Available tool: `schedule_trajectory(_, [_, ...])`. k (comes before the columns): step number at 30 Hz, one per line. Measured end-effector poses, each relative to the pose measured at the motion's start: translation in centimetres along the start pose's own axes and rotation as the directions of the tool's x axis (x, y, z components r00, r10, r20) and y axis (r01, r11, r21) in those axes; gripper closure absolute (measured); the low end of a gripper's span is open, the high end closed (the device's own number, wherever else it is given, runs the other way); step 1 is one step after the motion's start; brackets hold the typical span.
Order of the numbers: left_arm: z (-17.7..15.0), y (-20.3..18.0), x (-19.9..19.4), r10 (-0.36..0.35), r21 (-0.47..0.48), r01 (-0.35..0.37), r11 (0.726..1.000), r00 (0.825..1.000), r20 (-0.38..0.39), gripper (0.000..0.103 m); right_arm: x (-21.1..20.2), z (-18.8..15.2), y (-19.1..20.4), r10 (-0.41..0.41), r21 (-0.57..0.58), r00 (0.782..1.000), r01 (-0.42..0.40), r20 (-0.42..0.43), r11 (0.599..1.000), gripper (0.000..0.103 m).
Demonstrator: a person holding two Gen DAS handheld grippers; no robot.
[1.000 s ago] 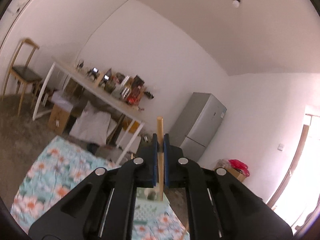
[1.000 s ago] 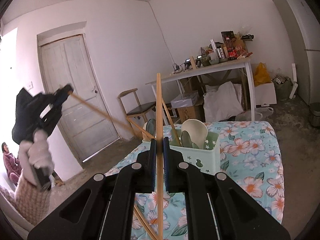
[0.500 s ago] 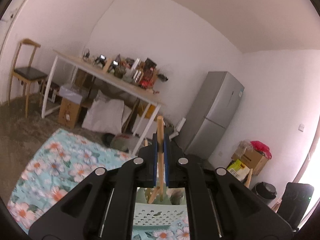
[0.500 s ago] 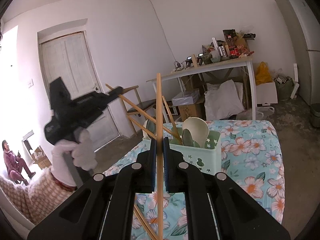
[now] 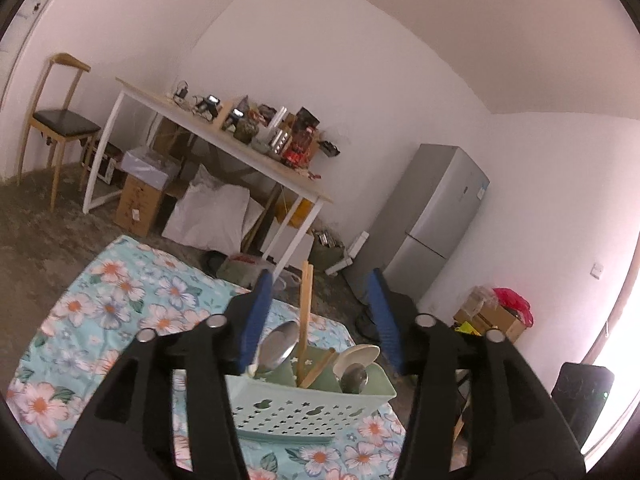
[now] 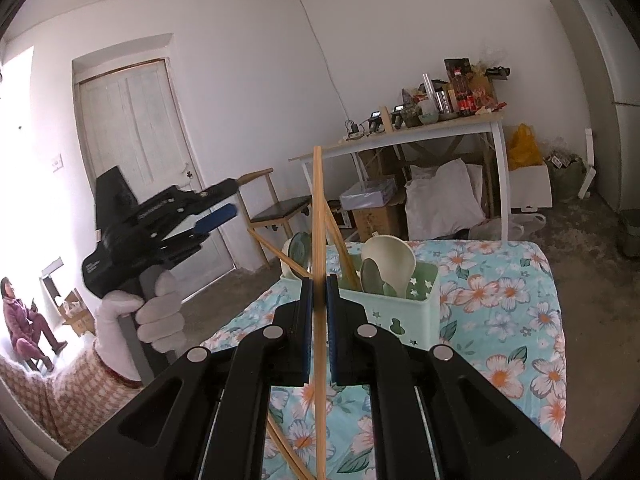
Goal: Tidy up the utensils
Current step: 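Open the left tool to drop its chopsticks into the holder, then open the right tool over the holder while the left tool returns to the quilt chopsticks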
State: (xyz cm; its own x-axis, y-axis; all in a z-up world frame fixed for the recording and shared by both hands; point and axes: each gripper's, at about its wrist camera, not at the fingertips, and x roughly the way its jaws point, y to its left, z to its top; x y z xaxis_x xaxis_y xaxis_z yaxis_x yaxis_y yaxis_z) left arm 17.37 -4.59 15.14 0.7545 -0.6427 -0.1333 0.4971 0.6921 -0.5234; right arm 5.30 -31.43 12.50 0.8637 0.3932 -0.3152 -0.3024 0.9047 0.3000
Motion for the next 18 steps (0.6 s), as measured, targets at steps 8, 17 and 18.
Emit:
schedule_trajectory(8, [-2.8, 1.1, -4.0, 0.068, 0.080, -0.061, 0.995, 0.994, -0.083, 0.030, -0.2, 2.8, 1.4, 0.019, -0.077, 0.998, -0.014, 0.061, 0.997, 0.096])
schedule_trajectory(17, [-9.4, 3.6, -7.7, 0.265, 0.104, -0.249, 0.963, 0.945, -0.191, 0.016, -0.1, 8.3, 3.9, 0.097, -0.197, 0.975, -0.057, 0.199, 0.979, 0.096])
schedule_trajectory(18, [-10.4, 3.8, -8.0, 0.293, 0.123, -0.272, 0.954, 0.934, -0.203, 0.015, 0.0, 8.7, 4.0, 0.103, -0.202, 0.972, -0.060, 0.210, 0.977, 0.096])
